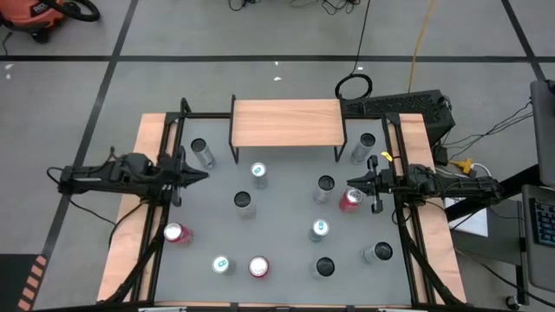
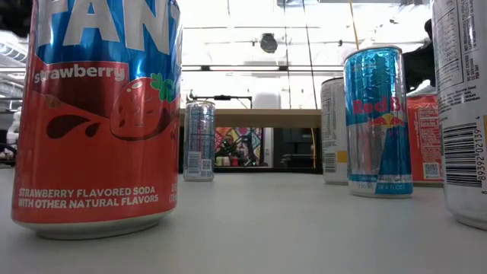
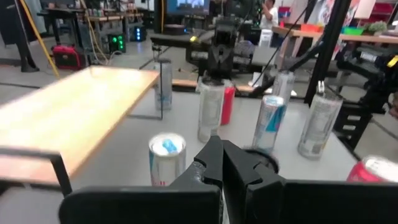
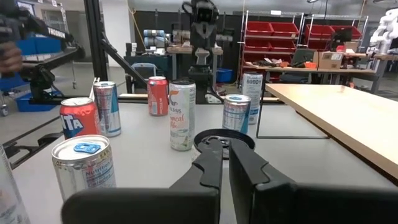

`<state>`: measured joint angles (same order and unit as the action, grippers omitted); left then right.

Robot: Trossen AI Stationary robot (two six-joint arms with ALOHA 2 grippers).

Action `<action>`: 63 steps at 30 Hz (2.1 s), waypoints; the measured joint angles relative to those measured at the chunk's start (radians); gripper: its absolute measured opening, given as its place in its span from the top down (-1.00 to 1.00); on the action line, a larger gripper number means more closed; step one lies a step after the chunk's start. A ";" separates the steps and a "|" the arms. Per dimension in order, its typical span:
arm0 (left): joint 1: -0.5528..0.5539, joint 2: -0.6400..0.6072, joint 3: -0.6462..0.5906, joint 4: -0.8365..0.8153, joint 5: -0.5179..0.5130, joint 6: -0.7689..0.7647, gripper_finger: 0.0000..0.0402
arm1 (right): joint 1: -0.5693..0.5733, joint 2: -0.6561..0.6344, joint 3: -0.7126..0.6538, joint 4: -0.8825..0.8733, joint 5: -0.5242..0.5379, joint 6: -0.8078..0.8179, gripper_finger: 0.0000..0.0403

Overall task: Place canned beverage on shelf
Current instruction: Put the left yellow soda can on the shelf

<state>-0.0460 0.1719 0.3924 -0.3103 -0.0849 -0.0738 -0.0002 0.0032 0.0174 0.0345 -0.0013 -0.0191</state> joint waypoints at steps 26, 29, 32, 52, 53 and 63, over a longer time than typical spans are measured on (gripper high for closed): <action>0.000 0.425 0.615 -0.323 0.025 0.083 1.00 | 0.000 0.000 0.000 -0.002 0.000 0.007 1.00; 0.000 0.450 0.613 -0.322 0.025 0.083 1.00 | 0.000 0.000 0.000 -0.002 0.000 0.007 1.00; 0.000 0.473 0.613 -0.323 0.029 0.082 1.00 | 0.000 0.000 0.000 -0.002 0.000 0.028 1.00; 0.000 0.642 0.613 -0.300 0.018 0.053 0.66 | 0.000 0.004 0.041 -0.009 0.001 -0.020 1.00; 0.000 0.659 0.612 -0.301 0.003 0.053 0.59 | 0.000 0.004 0.048 -0.011 0.001 -0.020 1.00; -0.023 0.800 0.612 -0.324 -0.036 -0.015 -0.15 | 0.000 0.004 0.062 -0.003 0.001 -0.020 1.00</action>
<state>-0.0692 0.9714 1.0046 -0.6343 -0.1207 -0.0891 0.0002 0.0071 0.0795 0.0319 -0.0002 -0.0393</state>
